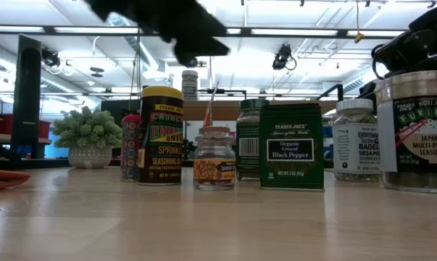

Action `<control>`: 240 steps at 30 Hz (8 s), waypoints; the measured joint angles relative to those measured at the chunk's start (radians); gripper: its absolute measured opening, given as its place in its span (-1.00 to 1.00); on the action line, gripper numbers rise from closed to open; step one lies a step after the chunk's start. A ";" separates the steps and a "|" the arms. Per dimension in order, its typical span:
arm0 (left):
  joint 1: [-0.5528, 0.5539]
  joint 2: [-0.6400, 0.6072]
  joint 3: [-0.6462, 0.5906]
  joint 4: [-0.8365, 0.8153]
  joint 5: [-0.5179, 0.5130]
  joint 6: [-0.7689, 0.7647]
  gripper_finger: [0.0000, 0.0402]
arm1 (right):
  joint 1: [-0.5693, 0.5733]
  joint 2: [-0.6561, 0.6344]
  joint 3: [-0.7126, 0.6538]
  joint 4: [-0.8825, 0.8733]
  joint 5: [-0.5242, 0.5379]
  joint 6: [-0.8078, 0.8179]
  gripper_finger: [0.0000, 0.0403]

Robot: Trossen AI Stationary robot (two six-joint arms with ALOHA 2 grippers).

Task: Shelf spices
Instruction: Put the green seasoning bottle on the shelf

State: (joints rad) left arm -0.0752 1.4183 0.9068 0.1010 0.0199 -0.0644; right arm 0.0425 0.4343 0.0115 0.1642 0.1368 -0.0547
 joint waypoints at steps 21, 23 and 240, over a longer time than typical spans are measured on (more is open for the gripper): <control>-0.018 -0.723 -0.604 0.037 -0.127 -0.145 0.19 | 0.000 0.000 0.000 0.007 0.000 0.000 -0.10; -0.018 -0.763 -0.632 0.037 -0.132 -0.154 0.19 | 0.000 0.000 0.000 0.007 0.000 -0.001 -0.09; -0.017 -0.796 -0.659 0.058 -0.237 -0.158 0.19 | -0.070 1.411 1.340 -0.972 -0.550 -0.085 -1.00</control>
State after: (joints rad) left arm -0.0925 0.6220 0.2481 0.1589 -0.2169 -0.2222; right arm -0.0278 1.8458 1.3518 -0.8076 -0.4135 -0.1393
